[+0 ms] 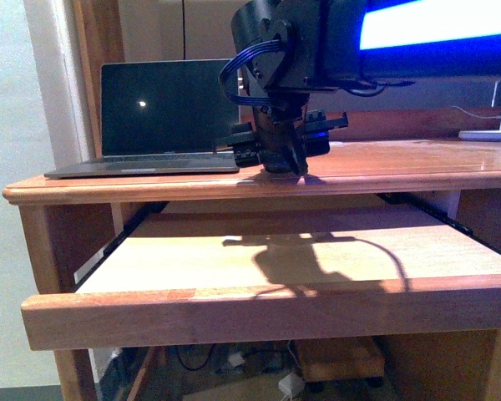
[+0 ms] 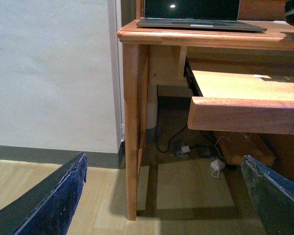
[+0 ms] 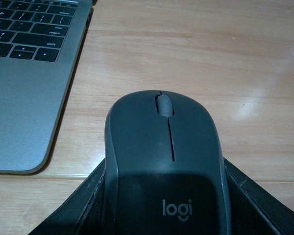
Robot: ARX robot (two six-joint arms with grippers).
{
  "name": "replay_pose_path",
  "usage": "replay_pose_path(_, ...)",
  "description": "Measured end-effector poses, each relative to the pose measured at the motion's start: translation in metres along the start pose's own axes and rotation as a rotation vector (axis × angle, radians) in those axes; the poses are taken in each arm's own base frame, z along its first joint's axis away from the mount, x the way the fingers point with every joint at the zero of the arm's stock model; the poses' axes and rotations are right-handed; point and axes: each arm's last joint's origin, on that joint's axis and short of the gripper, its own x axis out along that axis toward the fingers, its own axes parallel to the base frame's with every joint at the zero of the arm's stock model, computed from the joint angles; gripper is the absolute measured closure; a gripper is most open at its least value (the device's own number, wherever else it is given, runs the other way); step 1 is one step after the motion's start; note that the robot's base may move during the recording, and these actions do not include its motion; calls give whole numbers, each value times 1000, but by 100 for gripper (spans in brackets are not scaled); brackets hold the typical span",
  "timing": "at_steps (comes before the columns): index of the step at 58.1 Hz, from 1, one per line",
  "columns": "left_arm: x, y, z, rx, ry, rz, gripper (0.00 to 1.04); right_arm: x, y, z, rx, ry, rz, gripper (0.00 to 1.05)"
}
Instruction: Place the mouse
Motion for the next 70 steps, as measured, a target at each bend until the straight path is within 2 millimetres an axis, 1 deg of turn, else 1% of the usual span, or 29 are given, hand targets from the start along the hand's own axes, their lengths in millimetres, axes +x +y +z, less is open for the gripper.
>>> replay_pose_path(7, 0, 0, 0, 0, 0, 0, 8, 5, 9, -6, -12, -1, -10, 48)
replay_pose_path(8, 0, 0, 0, 0, 0, 0, 8, 5, 10, -6, -10, -6, -7, 43)
replay_pose_path(9, 0, 0, 0, 0, 0, 0, 8, 5, 10, -6, -10, -6, -7, 43)
replay_pose_path(10, 0, 0, 0, 0, 0, 0, 8, 5, 11, -6, -7, -12, -10, 40)
replay_pose_path(14, 0, 0, 0, 0, 0, 0, 8, 5, 15, -5, 3, -33, -12, 24)
replay_pose_path(16, 0, 0, 0, 0, 0, 0, 8, 4, 16, -5, 8, -44, -12, 19)
replay_pose_path(17, 0, 0, 0, 0, 0, 0, 8, 4, 16, -5, 8, -44, -12, 19)
replay_pose_path(19, 0, 0, 0, 0, 0, 0, 8, 4, 16, -3, 16, -57, -11, 12)
replay_pose_path(20, 0, 0, 0, 0, 0, 0, 8, 4, 16, -3, 16, -57, -11, 12)
replay_pose_path(22, 0, 0, 0, 0, 0, 0, 8, 3, 16, -1, 24, -70, -13, 5)
replay_pose_path(23, 0, 0, 0, 0, 0, 0, 8, 3, 16, -1, 24, -70, -13, 5)
replay_pose_path(24, 0, 0, 0, 0, 0, 0, 8, 3, 16, 1, 37, -80, -15, 1)
replay_pose_path(26, 0, 0, 0, 0, 0, 0, 8, 3, 14, 3, 53, -99, -18, 3)
replay_pose_path(27, 0, 0, 0, 0, 0, 0, 8, 3, 13, 5, 69, -119, -15, 6)
replay_pose_path(30, 0, 0, 0, 0, 0, 0, 8, 2, 9, 10, 100, -156, -7, 8)
replay_pose_path(35, 0, 0, 0, 0, 0, 0, 8, -5, -10, 19, 170, -217, 18, 7)
replay_pose_path(39, 0, 0, 0, 0, 0, 0, 8, -18, -31, 28, 211, -267, 42, 7)
replay_pose_path(41, 0, 0, 0, 0, 0, 0, 8, -31, -49, 34, 236, -302, 59, 7)
replay_pose_path(42, 0, 0, 0, 0, 0, 0, 8, -34, -54, 35, 240, -311, 64, 7)
replay_pose_path(44, 0, 0, 0, 0, 0, 0, 8, -49, -72, 39, 254, -346, 88, 7)
replay_pose_path(48, 0, 0, 0, 0, 0, 0, 8, -71, -99, 38, 264, -391, 123, 7)
replay_pose_path(51, 0, 0, 0, 0, 0, 0, 8, -92, -121, 27, 261, -423, 168, 7)
replay_pose_path(53, 0, 0, 0, 0, 0, 0, 8, -105, -136, 12, 251, -430, 209, 7)
replay_pose_path(54, 0, 0, 0, 0, 0, 0, 8, -112, -144, 1, 242, -427, 237, 7)
replay_pose_path(56, 0, 0, 0, 0, 0, 0, 8, -119, -153, -17, 227, -414, 274, 7)
replay_pose_path(58, 0, 0, 0, 0, 0, 0, 8, -126, -162, -36, 215, -393, 310, 7)
replay_pose_path(61, 0, 0, 0, 0, 0, 0, 8, -132, -171, -55, 204, -371, 345, 7)
replay_pose_path(63, 0, 0, 0, 0, 0, 0, 8, -139, -180, -73, 196, -351, 377, 7)
replay_pose_path(70, 0, 0, 0, 0, 0, 0, 8, -162, -204, -115, 164, -307, 452, 7)
